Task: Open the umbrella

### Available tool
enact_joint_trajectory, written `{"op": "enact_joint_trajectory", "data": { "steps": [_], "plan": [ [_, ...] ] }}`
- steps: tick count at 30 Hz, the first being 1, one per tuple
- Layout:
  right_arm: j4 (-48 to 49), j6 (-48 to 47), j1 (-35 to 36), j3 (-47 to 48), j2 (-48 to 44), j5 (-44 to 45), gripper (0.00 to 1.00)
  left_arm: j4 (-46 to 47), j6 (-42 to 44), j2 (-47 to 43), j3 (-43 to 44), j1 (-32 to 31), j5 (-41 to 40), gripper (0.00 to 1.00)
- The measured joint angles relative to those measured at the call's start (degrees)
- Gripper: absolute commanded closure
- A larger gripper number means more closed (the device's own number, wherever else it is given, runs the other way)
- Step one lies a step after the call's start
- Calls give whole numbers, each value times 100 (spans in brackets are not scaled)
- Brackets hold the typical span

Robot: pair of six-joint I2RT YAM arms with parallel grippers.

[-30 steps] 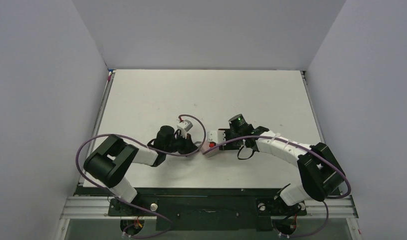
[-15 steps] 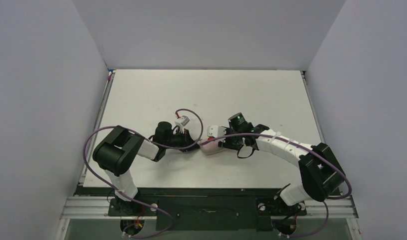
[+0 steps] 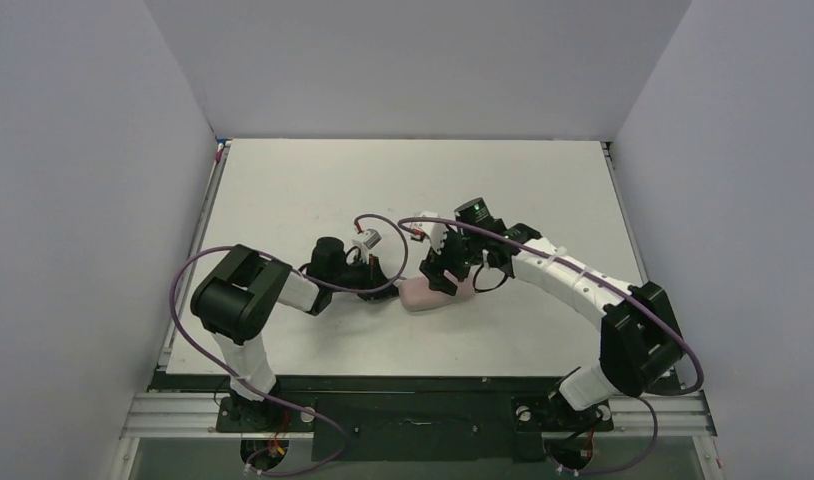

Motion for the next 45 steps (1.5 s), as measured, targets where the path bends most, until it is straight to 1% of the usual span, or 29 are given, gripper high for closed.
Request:
{"op": "enact_joint_trajectory", "data": {
  "steps": [8,10,13,17,19,24,29,32,33,34,35,37,38,39,41,44,45],
  "plan": [
    [81,706,160,85,977,17,30,2,-87,114,101,66,96,100],
    [243,883,179,114,1014,138,30,-2,-127,144,142,87,105,100],
    [374,1152,289,125,1082,492,40,-2,-190,173,166,114,116,100],
    [199,1515,564,439,1318,1132,45,15,-350,177,170,205,57,100],
    [192,1692,691,525,1390,1377,47,61,-461,153,122,262,-7,100],
    [262,1904,839,476,1392,1637,52,87,-638,-133,-173,273,-144,100],
    [579,2201,776,439,1449,2151,56,-245,-791,-367,-496,264,223,100],
    [682,2293,680,439,1471,2282,57,-439,-861,-439,-603,295,343,100],
    [697,2302,645,437,1473,2277,58,-474,-876,-474,-643,304,372,98],
    [726,2306,601,431,1473,2247,58,-492,-887,-511,-684,313,396,92],
    [758,2295,540,413,1469,2190,58,-490,-905,-542,-723,317,422,78],
    [804,2208,459,374,1440,2041,59,-468,-955,-599,-780,350,481,64],
    [833,2107,424,330,1412,1937,59,-463,-977,-684,-793,385,505,61],
    [831,1969,398,295,1379,1834,59,-479,-911,-787,-796,417,476,55],
    [782,1631,352,238,1316,1633,59,-590,-706,-1113,-796,501,363,50],
    [564,1056,275,236,1279,1314,61,-839,-68,-1764,-780,553,133,43],
    [490,872,236,249,1279,1180,61,-907,201,-1971,-772,553,81,38]
  ]
}}
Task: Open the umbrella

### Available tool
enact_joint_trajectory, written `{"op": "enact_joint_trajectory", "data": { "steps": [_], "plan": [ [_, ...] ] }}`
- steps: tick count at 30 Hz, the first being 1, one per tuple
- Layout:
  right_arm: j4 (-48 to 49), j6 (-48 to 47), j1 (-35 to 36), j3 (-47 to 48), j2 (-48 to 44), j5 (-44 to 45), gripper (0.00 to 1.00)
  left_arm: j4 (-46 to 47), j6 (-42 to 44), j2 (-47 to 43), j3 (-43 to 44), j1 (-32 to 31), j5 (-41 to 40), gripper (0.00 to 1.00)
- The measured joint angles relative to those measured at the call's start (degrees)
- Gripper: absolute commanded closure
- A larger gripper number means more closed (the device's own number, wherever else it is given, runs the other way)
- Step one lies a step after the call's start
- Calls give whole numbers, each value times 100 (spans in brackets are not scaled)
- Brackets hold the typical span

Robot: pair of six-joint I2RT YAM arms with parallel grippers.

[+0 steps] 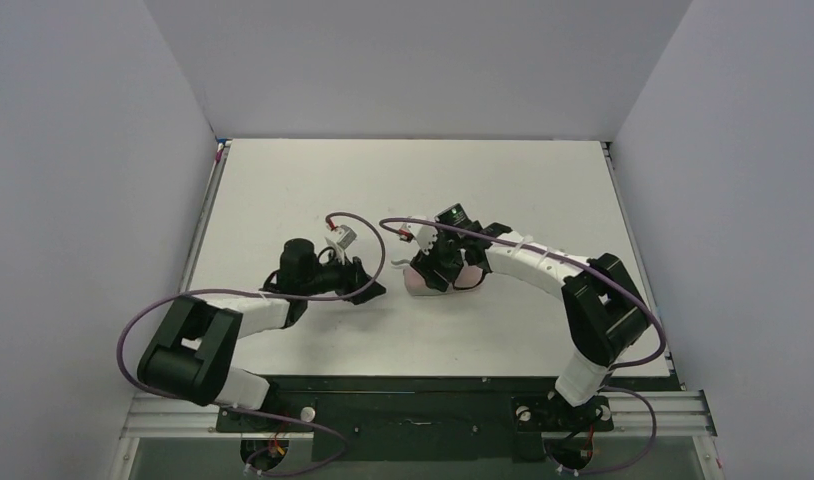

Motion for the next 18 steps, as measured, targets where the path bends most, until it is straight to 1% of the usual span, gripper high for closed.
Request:
{"op": "enact_joint_trajectory", "data": {
  "steps": [1,3,5,9,12,18],
  "plan": [
    [-74,-136,-46,20,0,-101,61,-52,205,-151,9,-2,-31,35],
    [-291,-466,-170,68,2,-356,61,-131,741,-442,11,-57,-98,34],
    [-511,-754,-295,111,2,-544,61,-177,1239,-658,-11,-243,-219,33],
    [-946,-1403,-457,179,2,-798,62,-72,2122,-922,-304,-1019,-566,35],
    [-1193,-1790,-483,232,9,-852,63,118,2614,-713,-485,-1534,-730,38],
    [-1515,-2267,-483,365,83,-916,64,614,3106,260,-433,-1816,-1005,48]
  ]
}}
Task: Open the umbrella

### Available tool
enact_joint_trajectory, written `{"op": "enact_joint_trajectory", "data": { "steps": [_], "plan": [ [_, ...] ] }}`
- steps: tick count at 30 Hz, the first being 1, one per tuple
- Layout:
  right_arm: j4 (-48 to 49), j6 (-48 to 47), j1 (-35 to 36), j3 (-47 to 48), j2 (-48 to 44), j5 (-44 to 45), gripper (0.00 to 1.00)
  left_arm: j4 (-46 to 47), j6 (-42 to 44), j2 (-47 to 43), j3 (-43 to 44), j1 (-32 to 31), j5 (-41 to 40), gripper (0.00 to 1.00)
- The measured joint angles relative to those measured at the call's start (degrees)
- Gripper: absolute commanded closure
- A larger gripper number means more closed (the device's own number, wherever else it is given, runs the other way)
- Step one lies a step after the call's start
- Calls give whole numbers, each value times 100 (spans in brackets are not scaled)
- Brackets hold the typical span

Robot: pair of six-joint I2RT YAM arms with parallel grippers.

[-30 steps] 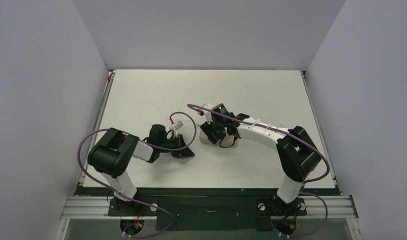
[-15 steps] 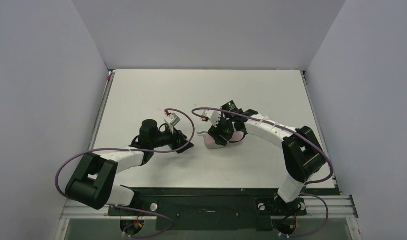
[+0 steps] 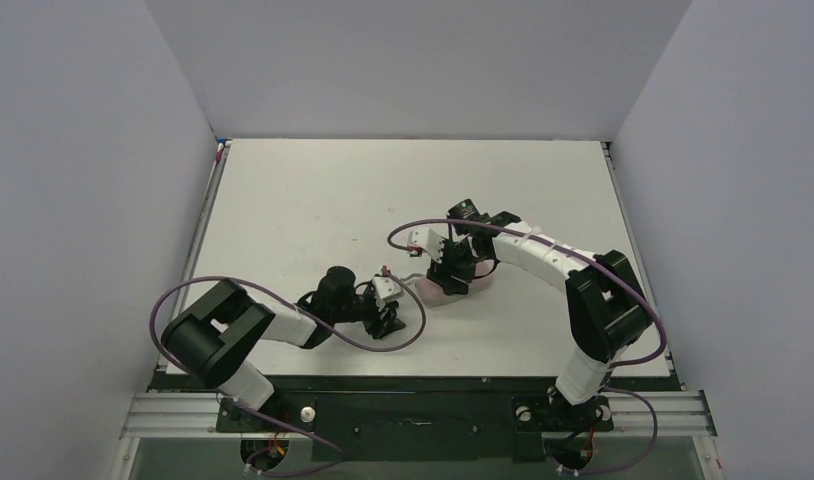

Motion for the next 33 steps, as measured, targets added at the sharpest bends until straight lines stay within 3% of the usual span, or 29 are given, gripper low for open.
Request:
{"op": "enact_joint_trajectory", "data": {
  "steps": [7,21,27,33],
  "plan": [
    [-229,-466,-7,31,9,-66,65,634,361,824,304,-214,-280,55],
    [-566,-1174,-85,61,22,-275,67,1519,728,1749,903,-341,-461,57],
    [-669,-1429,-101,63,22,-306,68,1502,769,1827,986,-343,-380,79],
    [-793,-1471,-195,111,61,-431,70,1379,935,1794,992,-361,-264,91]
  ]
}}
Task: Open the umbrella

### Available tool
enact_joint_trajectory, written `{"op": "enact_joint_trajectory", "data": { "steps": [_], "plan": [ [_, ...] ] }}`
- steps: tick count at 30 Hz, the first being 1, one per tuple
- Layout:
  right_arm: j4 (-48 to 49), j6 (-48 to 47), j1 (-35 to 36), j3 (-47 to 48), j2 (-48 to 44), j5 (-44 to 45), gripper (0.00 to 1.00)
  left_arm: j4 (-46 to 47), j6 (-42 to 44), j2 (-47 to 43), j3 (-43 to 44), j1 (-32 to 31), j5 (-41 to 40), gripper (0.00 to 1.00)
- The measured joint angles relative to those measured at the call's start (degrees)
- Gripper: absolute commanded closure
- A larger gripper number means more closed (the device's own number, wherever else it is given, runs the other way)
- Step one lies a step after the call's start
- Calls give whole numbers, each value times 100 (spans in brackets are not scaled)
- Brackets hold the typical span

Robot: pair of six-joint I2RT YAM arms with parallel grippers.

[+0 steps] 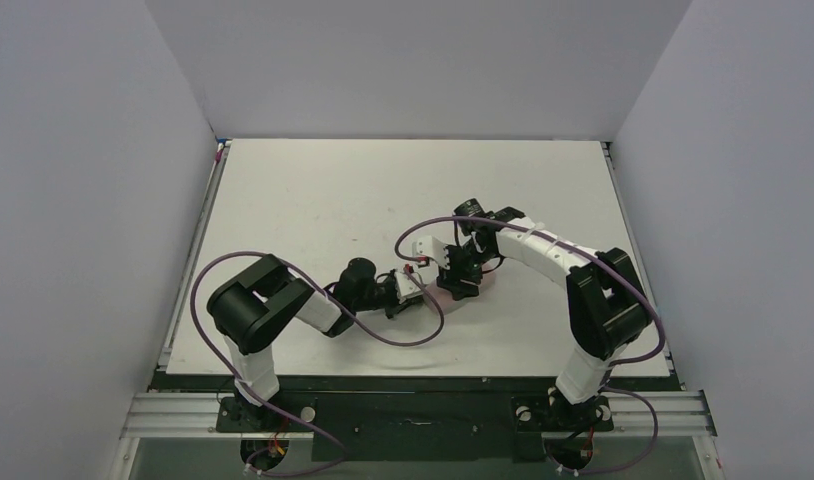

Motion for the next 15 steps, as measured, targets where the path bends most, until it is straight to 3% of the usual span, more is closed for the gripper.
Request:
{"op": "enact_joint_trajectory", "data": {
  "steps": [3,15],
  "plan": [
    [-15,24,-35,22,24,-59,71,-162,-22,-98,-2,-2,-11,100],
    [236,452,-59,-190,-92,-61,73,-238,-638,-205,-50,-256,-651,100]
  ]
}}
